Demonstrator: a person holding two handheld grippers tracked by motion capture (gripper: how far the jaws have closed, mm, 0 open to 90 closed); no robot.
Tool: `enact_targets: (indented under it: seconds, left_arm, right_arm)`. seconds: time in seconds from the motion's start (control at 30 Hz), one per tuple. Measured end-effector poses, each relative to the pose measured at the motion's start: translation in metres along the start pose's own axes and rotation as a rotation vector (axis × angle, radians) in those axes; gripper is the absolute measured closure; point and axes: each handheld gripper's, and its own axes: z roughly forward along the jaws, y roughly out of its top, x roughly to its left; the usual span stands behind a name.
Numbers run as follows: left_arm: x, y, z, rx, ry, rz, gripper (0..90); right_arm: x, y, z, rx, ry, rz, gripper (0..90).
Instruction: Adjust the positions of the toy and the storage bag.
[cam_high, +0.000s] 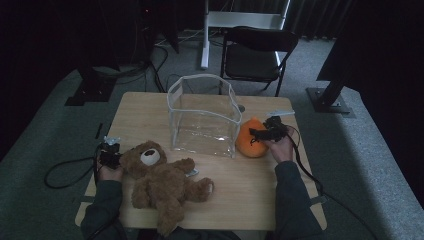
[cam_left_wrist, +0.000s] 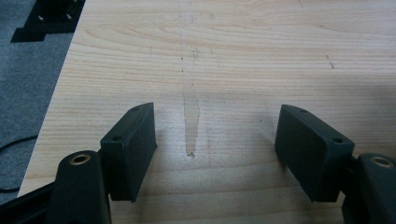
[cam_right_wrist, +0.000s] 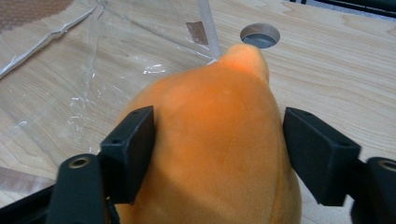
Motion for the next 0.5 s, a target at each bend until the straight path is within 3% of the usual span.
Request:
enact_targets:
  seconds: [0.17, 0.5]
  left_arm:
    - [0.0, 0.0, 0.0, 0.0, 0.0, 0.0, 29.7]
    - [0.0, 0.0, 0.0, 0.0, 0.0, 0.0, 29.7]
  right_arm:
    - [0.003, 0.002, -0.003, -0.009, -0.025, -0.014, 20.3]
    - [0.01, 0.001, -0.015, -0.023, -0.057, -0.089, 16.6]
